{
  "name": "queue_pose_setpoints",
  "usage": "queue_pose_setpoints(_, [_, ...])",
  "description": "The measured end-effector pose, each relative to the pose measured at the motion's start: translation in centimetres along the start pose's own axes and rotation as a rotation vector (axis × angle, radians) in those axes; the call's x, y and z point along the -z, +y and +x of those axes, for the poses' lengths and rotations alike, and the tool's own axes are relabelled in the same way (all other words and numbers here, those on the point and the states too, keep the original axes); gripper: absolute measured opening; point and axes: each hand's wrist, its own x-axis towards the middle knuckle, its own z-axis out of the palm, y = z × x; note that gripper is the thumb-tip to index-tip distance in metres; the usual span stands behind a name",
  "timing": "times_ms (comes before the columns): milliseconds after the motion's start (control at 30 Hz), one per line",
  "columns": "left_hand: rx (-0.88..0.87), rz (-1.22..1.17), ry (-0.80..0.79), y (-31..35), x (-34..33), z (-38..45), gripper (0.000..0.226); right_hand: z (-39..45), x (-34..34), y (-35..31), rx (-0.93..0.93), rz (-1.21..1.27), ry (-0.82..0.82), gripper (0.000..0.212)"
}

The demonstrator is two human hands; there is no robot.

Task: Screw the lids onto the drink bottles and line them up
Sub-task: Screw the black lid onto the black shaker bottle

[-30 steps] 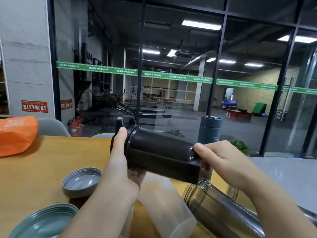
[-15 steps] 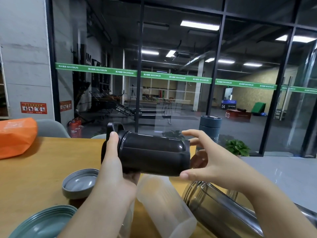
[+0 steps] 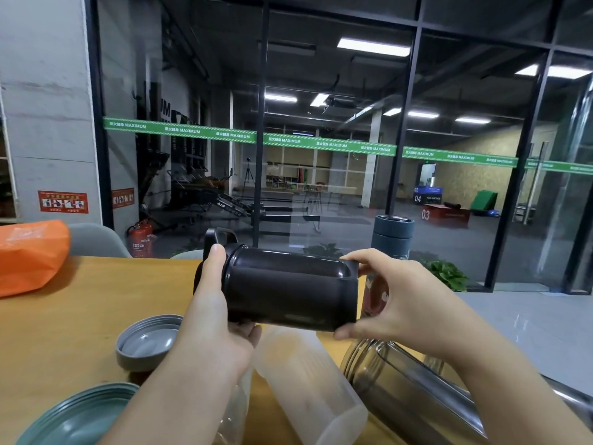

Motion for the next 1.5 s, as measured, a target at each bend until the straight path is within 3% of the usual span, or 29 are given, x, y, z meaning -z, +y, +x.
queue_pose_setpoints(167, [-0.028, 0.007, -0.041, 0.0, -0.2, -0.5, 0.038, -0.1, 0.1, 0.2, -0.019, -0.024, 0.041, 0.061])
queue_pose_setpoints(267, [-0.040, 0.021, -0.081, -0.2, -0.3, -0.6, 0.046, -0.3, 0.0, 0.7, -0.007, 0.014, 0.042, 0.049])
queue_pose_setpoints(433, [-0.103, 0.013, -0.161, -0.2, -0.5, -1.5, 0.041, -0.4, -0.3, 0.1, -0.204, 0.276, -0.003, 0.065])
queue_pose_setpoints(567, [-0.093, -0.021, -0.134, -0.1, -0.6, -1.5, 0.051, -0.4, -0.1, -0.7, -0.357, 0.452, -0.082, 0.065])
queue_pose_setpoints(767, [-0.108, -0.023, -0.059, -0.3, -0.5, -0.9, 0.057, -0.2, -0.3, -0.9, -0.362, 0.406, -0.179, 0.055])
queue_pose_setpoints(833, [-0.111, -0.021, -0.033, -0.3, -0.4, -0.7, 0.052, -0.2, -0.5, -0.6, -0.289, 0.402, -0.180, 0.065])
queue_pose_setpoints(933, [-0.107, -0.027, -0.014, -0.4, -0.3, -0.6, 0.048, 0.1, -0.9, 0.0, -0.163, 0.321, -0.152, 0.096])
queue_pose_setpoints(1100, [-0.063, -0.047, -0.014, -0.2, -0.3, -0.5, 0.054, 0.1, -1.0, -0.2, -0.031, 0.295, -0.035, 0.075])
queue_pose_setpoints(1200, [-0.071, -0.043, -0.029, -0.1, -0.3, -0.5, 0.047, 0.2, -0.8, -0.1, -0.013, 0.283, -0.032, 0.076])
queue_pose_setpoints(1333, [-0.068, -0.029, -0.024, -0.4, 0.0, -0.3, 0.056, 0.3, -0.8, -0.2, 0.004, 0.216, -0.020, 0.075])
queue_pose_setpoints(1500, [-0.032, -0.042, -0.034, -0.2, 0.2, -0.1, 0.046, 0.1, -0.7, -0.2, 0.072, 0.080, 0.103, 0.073])
